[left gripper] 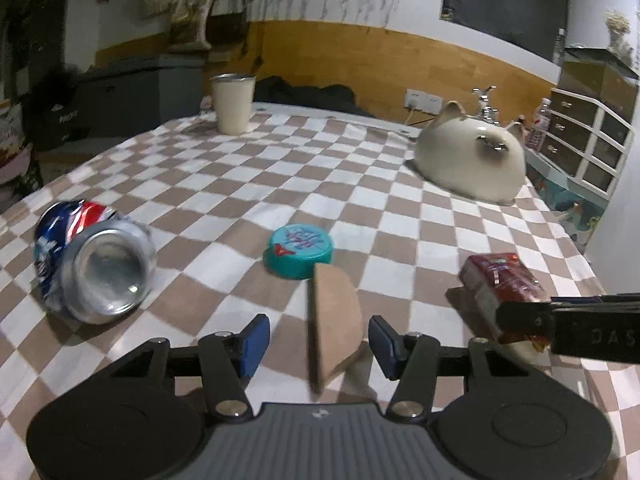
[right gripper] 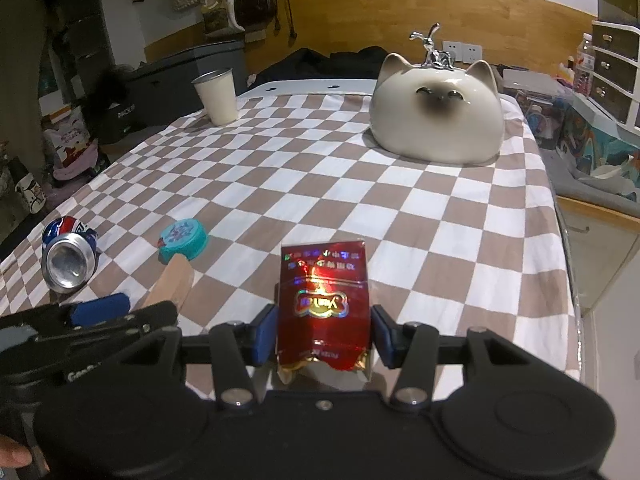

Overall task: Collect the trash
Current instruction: 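Grasp the wooden stick with the left gripper while the right gripper grasps the red snack box, then carry the wooden stick and red snack box over the wastebasket with both grippers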

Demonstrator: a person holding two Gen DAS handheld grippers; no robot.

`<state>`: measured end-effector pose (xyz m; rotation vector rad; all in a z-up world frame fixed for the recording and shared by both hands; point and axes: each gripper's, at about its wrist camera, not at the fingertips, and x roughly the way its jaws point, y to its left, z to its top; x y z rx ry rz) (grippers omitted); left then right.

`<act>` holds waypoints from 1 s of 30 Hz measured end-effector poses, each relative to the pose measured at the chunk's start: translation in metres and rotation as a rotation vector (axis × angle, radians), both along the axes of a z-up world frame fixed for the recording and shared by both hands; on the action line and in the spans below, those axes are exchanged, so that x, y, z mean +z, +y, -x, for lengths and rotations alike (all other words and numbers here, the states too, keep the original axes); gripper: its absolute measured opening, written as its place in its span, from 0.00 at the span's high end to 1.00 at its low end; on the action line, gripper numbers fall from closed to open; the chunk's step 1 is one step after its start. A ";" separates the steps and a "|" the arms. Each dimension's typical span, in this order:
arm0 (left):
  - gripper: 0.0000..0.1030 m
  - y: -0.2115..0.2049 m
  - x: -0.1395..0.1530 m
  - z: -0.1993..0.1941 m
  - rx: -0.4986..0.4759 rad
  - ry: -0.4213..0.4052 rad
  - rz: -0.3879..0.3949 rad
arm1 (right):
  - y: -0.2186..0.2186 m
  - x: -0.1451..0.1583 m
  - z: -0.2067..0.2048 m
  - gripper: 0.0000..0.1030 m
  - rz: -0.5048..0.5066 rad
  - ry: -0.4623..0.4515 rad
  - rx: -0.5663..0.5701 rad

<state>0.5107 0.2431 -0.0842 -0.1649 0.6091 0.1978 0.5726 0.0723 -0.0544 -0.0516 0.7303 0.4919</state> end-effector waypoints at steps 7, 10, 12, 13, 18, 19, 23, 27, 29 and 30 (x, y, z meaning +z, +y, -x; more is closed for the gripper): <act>0.49 -0.008 -0.004 -0.007 -0.006 -0.004 -0.029 | 0.003 -0.003 0.014 0.50 0.029 -0.036 0.021; 0.61 -0.005 -0.004 -0.008 0.011 -0.011 -0.014 | 0.001 -0.003 0.024 0.50 0.041 -0.041 0.008; 0.72 -0.003 -0.004 -0.008 0.009 -0.017 0.000 | -0.004 -0.004 0.031 0.50 0.014 -0.029 0.008; 0.74 -0.004 -0.004 -0.007 0.000 -0.019 -0.002 | -0.006 -0.004 0.035 0.50 0.005 -0.025 0.004; 0.74 -0.015 -0.003 -0.004 -0.030 -0.006 -0.050 | -0.021 0.002 0.053 0.51 0.003 -0.045 -0.035; 0.74 -0.016 -0.003 -0.003 -0.035 -0.002 -0.053 | -0.025 0.004 0.055 0.51 0.001 -0.047 -0.044; 0.74 -0.020 -0.001 0.006 -0.044 0.013 -0.054 | -0.039 0.007 0.066 0.52 0.008 -0.045 -0.069; 0.74 -0.023 0.003 0.021 -0.044 0.010 -0.035 | -0.052 0.009 0.077 0.52 0.006 -0.045 -0.084; 0.74 -0.027 0.008 0.032 -0.036 -0.007 -0.046 | -0.058 0.011 0.082 0.52 0.001 -0.044 -0.091; 0.74 -0.029 0.011 0.039 -0.033 -0.015 -0.051 | -0.061 0.012 0.085 0.52 0.000 -0.046 -0.095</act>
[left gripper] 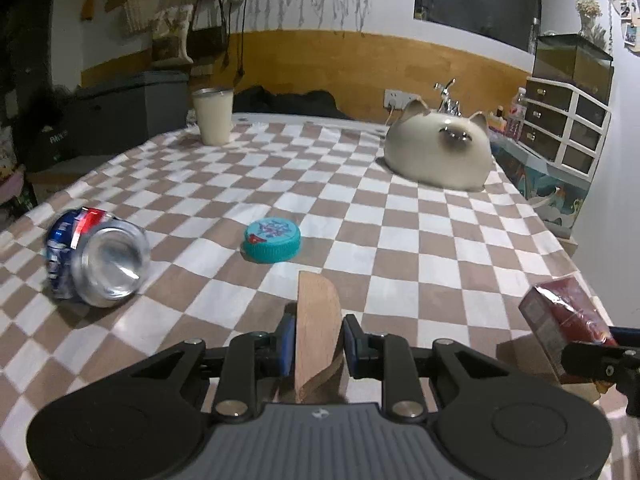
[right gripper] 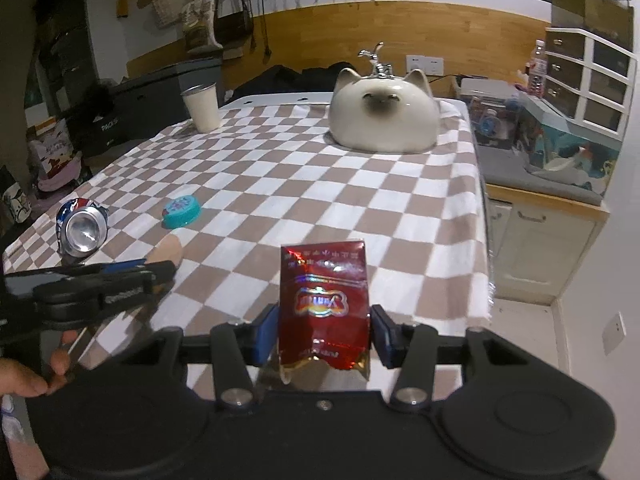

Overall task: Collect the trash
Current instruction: 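Carry the wooden stick and red snack box over the wastebasket with both grippers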

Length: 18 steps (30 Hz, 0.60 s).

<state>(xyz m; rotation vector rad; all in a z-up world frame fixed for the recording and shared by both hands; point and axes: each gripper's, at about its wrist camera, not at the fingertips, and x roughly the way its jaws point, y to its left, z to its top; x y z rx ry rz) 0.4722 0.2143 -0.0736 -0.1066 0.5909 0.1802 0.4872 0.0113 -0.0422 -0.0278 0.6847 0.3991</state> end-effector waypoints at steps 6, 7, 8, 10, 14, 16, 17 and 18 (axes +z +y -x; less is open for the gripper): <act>0.74 -0.015 0.013 0.041 -0.011 -0.045 0.000 | -0.014 0.005 0.022 0.52 -0.022 -0.010 -0.002; 0.74 -0.018 0.016 0.049 -0.011 -0.054 0.005 | -0.016 0.006 0.025 0.52 -0.023 -0.013 -0.001; 0.74 -0.021 0.018 0.055 -0.010 -0.060 0.009 | -0.018 0.006 0.030 0.52 -0.025 -0.014 -0.001; 0.74 -0.026 0.023 0.069 -0.013 -0.074 0.016 | -0.022 0.006 0.038 0.52 -0.027 -0.016 -0.003; 0.74 -0.037 0.029 0.093 -0.020 -0.089 0.017 | -0.031 0.008 0.057 0.52 -0.026 -0.023 -0.003; 0.74 -0.043 0.033 0.105 -0.024 -0.099 0.013 | -0.036 0.009 0.066 0.52 -0.031 -0.029 -0.003; 0.74 -0.045 0.034 0.111 -0.025 -0.104 0.014 | -0.039 0.010 0.071 0.52 -0.036 -0.031 -0.003; 0.74 -0.047 0.036 0.117 -0.028 -0.109 0.017 | -0.042 0.010 0.076 0.52 -0.040 -0.034 -0.004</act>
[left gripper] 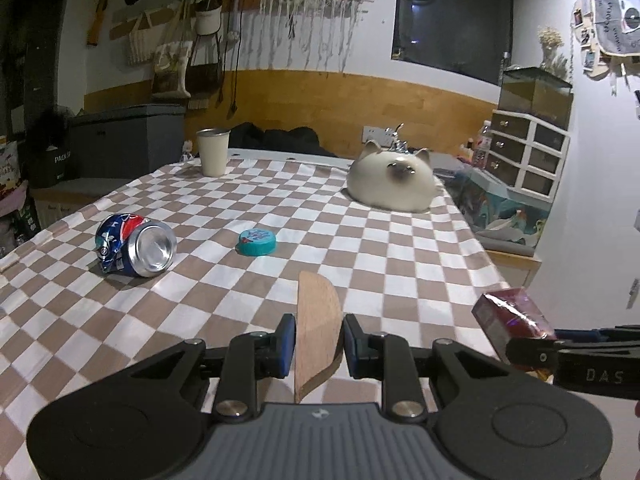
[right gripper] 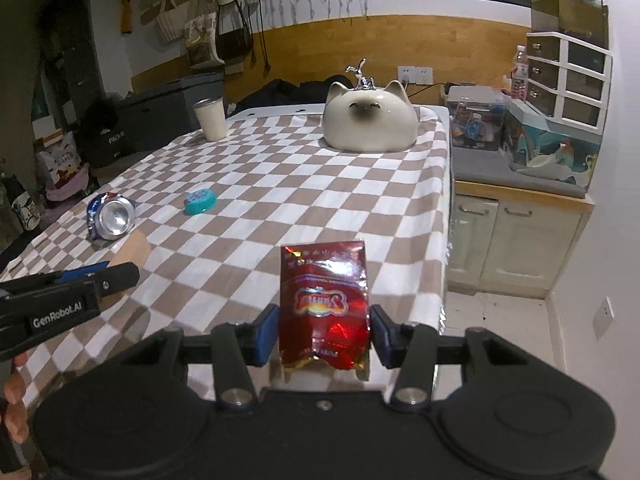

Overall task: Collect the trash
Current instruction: 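Carry the wooden stick and red snack box over the wastebasket with both grippers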

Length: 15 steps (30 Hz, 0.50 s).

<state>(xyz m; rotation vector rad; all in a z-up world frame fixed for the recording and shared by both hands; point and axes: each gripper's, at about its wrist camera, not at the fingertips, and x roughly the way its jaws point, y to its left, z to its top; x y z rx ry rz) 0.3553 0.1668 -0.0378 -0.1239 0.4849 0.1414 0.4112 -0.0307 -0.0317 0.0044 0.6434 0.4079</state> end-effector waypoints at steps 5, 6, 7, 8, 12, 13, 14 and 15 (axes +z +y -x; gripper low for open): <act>0.74 -0.014 0.002 0.026 -0.010 -0.002 0.005 | -0.015 0.005 0.026 0.52 -0.014 -0.019 -0.006; 0.74 -0.017 0.003 0.029 -0.010 -0.001 0.004 | -0.019 0.006 0.031 0.52 -0.017 -0.022 -0.008; 0.74 -0.020 0.003 0.034 -0.011 0.001 0.003 | -0.022 0.007 0.036 0.52 -0.020 -0.025 -0.009; 0.74 -0.023 0.003 0.038 -0.012 0.002 0.001 | -0.026 0.008 0.041 0.52 -0.023 -0.029 -0.011; 0.74 -0.037 0.006 0.053 -0.015 0.001 -0.006 | -0.044 0.011 0.061 0.52 -0.032 -0.043 -0.021; 0.74 -0.042 0.007 0.057 -0.017 -0.001 -0.007 | -0.049 0.011 0.066 0.52 -0.035 -0.046 -0.026; 0.74 -0.045 0.008 0.060 -0.019 -0.003 -0.008 | -0.054 0.012 0.070 0.52 -0.036 -0.049 -0.030; 0.74 -0.049 0.009 0.063 -0.022 -0.006 -0.009 | -0.058 0.012 0.074 0.52 -0.035 -0.051 -0.034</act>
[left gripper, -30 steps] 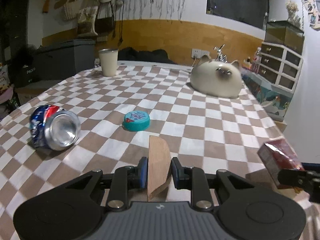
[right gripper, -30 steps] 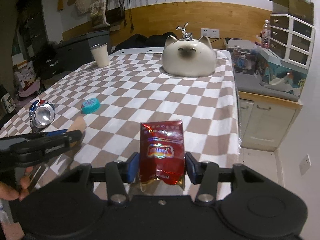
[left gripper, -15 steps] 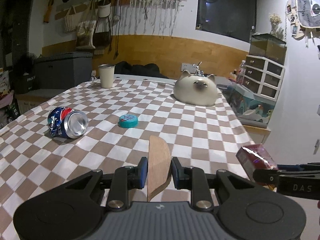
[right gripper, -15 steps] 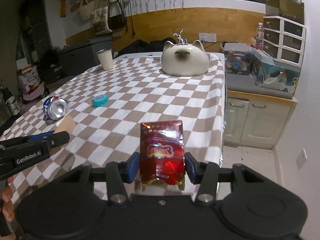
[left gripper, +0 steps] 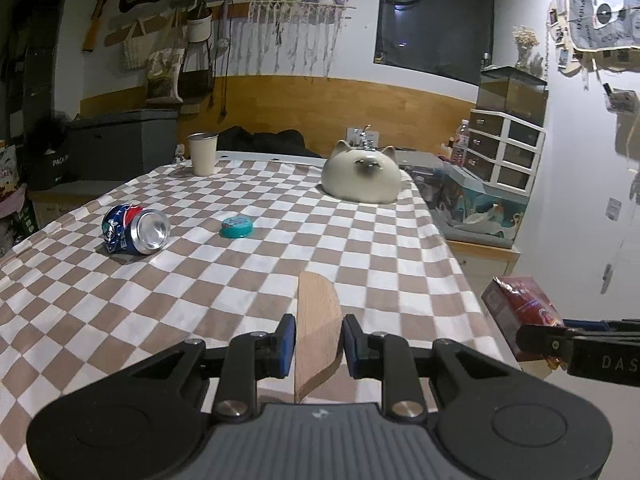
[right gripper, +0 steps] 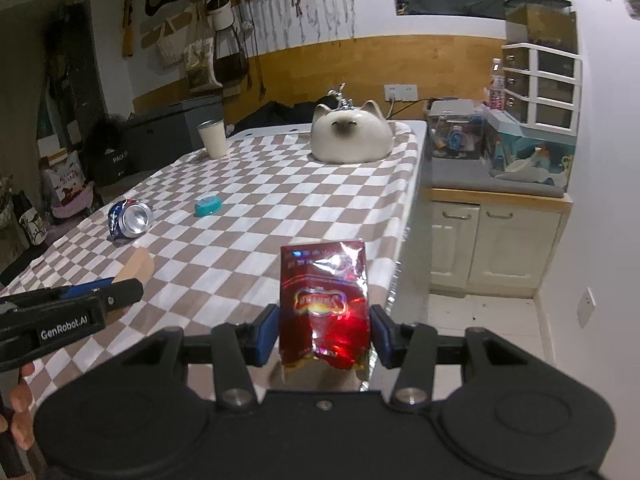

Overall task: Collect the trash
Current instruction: 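Carry the wooden stick and red snack box over the wastebasket with both grippers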

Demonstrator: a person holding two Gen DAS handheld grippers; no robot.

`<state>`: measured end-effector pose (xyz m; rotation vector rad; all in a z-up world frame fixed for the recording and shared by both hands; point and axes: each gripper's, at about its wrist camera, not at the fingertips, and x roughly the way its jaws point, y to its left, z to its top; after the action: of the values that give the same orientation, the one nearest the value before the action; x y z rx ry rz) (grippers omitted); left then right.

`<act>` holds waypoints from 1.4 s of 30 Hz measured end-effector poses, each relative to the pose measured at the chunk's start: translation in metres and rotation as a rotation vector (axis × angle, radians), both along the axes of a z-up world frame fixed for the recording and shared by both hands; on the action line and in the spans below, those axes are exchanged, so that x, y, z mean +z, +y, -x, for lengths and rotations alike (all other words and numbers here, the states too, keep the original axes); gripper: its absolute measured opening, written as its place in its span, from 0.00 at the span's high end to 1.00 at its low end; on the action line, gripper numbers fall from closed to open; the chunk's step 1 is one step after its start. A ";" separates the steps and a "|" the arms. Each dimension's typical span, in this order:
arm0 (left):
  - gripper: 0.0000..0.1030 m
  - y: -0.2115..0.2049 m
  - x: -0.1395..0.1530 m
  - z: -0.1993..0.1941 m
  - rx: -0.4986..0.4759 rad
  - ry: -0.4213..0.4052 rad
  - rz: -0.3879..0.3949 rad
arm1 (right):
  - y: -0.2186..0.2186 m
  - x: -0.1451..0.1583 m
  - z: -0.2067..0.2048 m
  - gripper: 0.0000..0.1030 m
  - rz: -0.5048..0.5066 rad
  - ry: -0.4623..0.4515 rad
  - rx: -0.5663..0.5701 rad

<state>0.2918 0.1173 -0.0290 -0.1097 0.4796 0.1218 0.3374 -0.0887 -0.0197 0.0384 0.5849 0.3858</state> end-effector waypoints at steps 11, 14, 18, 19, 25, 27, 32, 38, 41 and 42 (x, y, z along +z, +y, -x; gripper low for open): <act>0.74 -0.052 0.005 0.028 -0.052 -0.030 -0.003 | -0.057 -0.004 0.041 0.52 -0.007 -0.022 -0.062; 0.74 -0.070 0.003 0.031 -0.077 -0.030 0.000 | -0.075 -0.007 0.050 0.52 -0.010 -0.024 -0.086; 0.74 -0.096 0.000 0.034 -0.115 -0.028 0.005 | -0.100 -0.012 0.060 0.52 -0.004 -0.024 -0.124; 0.74 -0.102 0.000 0.034 -0.126 -0.028 0.006 | -0.107 -0.013 0.062 0.52 -0.003 -0.024 -0.132; 0.74 -0.149 -0.009 0.028 -0.203 -0.001 0.011 | -0.148 -0.025 0.070 0.52 -0.006 -0.007 -0.192; 0.74 -0.165 -0.015 0.024 -0.232 0.018 0.023 | -0.162 -0.031 0.071 0.52 -0.007 0.003 -0.211; 0.74 -0.205 -0.042 0.016 -0.301 0.092 0.042 | -0.192 -0.056 0.070 0.52 -0.008 0.050 -0.254; 0.74 -0.243 -0.084 -0.003 -0.350 0.214 0.064 | -0.222 -0.099 0.061 0.52 -0.019 0.143 -0.294; 0.74 -0.257 -0.105 -0.012 -0.352 0.265 0.068 | -0.234 -0.122 0.055 0.52 -0.035 0.196 -0.310; 0.74 -0.262 -0.112 -0.016 -0.352 0.283 0.069 | -0.237 -0.129 0.054 0.52 -0.041 0.213 -0.315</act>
<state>0.3077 -0.1442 -0.1414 -0.0740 0.7777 -0.2281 0.2832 -0.3258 -0.1491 0.2108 0.7682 0.0870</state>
